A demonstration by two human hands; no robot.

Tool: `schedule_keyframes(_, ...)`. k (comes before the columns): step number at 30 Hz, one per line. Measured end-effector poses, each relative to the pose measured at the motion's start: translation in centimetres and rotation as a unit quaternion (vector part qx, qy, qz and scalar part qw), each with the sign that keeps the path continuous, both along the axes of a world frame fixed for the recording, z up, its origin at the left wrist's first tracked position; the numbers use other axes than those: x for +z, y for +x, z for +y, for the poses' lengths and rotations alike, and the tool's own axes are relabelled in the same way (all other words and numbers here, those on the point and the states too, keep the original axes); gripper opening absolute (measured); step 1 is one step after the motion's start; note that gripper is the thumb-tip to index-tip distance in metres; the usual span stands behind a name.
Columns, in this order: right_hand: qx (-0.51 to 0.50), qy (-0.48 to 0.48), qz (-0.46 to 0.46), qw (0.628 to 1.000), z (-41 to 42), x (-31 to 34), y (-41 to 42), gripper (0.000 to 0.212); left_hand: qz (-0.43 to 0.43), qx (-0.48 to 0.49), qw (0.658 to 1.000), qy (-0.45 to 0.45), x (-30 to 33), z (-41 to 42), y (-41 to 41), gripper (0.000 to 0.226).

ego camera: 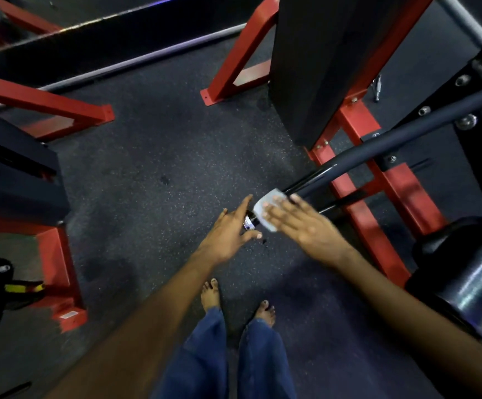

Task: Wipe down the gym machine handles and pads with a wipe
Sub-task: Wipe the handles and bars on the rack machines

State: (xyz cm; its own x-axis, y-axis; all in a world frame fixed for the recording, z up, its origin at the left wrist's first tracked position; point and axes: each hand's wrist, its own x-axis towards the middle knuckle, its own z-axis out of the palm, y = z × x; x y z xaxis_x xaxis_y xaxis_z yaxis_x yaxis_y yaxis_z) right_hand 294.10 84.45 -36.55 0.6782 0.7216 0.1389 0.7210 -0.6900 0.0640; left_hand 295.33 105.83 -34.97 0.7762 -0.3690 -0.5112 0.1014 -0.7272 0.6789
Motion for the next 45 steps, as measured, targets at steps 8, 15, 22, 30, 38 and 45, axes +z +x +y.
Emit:
schedule_keyframes(8, -0.069, 0.057, -0.087, 0.992, -1.3, -1.7, -1.0, 0.062, 0.030, -0.005, 0.999, 0.016, -0.2, 0.1, 0.3, 0.088)
schedule_keyframes(15, -0.062, 0.006, -0.090, 0.994, -5.6, -0.9, 0.2, 0.067, 0.003, -0.075, 0.995, 0.064, 0.9, 0.2, 1.0, 0.088)
schedule_keyframes(22, -0.256, 0.207, -0.076, 0.941, -5.5, 0.8, 1.5, 0.057, -0.160, -0.123, 0.979, -0.024, 1.0, -3.3, 4.5, 0.074)
schedule_keyframes(30, -0.246, 0.133, -0.054, 0.959, -10.1, 1.2, 5.0, 0.065, -0.113, -0.194, 0.974, -0.013, -0.5, -6.0, 4.8, 0.072)
schedule_keyframes(38, -0.122, 0.135, -0.059, 0.982, -7.4, 0.5, 3.1, 0.047, -0.134, -0.179, 0.974, -0.023, -0.7, -6.1, 4.7, 0.066)
schedule_keyframes(45, -0.338, 0.233, -0.052, 0.910, -12.4, 1.6, 6.8, 0.044, -0.136, -0.170, 0.976, -0.022, -0.4, -6.2, 4.3, 0.066)
